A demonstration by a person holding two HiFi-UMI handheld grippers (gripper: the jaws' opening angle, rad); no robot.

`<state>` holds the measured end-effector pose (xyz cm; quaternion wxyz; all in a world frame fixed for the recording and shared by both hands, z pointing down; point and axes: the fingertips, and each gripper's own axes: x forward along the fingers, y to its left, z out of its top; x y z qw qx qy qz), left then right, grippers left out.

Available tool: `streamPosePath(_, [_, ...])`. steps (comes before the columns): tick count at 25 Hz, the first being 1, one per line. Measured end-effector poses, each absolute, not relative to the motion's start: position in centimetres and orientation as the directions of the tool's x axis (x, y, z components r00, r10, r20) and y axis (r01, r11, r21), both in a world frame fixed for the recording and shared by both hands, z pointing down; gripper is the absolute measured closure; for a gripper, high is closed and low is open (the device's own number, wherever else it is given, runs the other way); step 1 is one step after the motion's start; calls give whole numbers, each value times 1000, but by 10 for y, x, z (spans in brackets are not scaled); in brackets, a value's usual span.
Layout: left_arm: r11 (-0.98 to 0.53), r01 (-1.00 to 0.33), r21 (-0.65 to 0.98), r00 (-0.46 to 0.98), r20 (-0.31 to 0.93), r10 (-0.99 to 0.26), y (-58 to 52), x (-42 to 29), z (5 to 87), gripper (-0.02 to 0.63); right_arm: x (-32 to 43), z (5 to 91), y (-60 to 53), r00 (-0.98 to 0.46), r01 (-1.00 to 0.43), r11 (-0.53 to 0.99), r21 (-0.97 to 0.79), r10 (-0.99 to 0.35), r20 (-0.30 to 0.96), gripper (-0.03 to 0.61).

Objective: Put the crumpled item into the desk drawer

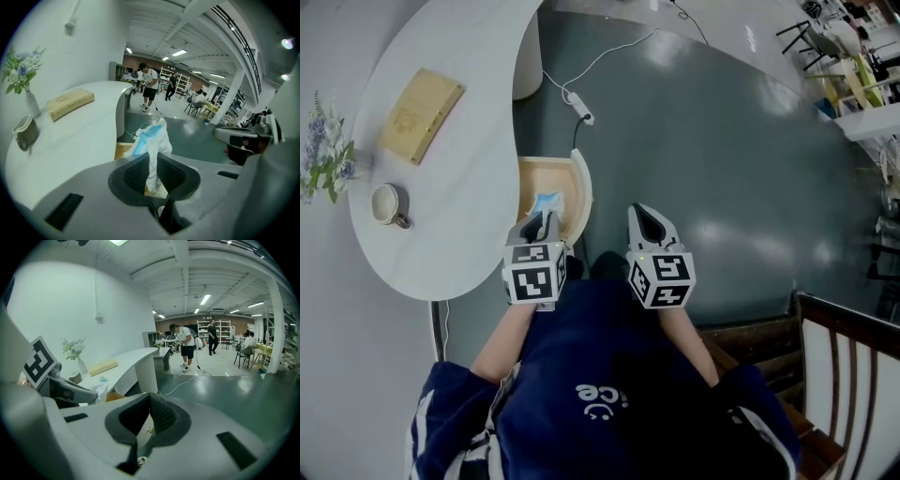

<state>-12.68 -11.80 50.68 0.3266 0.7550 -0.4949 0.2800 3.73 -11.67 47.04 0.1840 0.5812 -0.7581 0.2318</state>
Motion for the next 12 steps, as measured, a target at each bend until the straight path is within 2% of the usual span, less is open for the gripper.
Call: streamPosePath(12, [-281,-940,194,320,786,-528,-148,-121,519,568,47,471,-150,-281,-959,249,-136,-773,569,572])
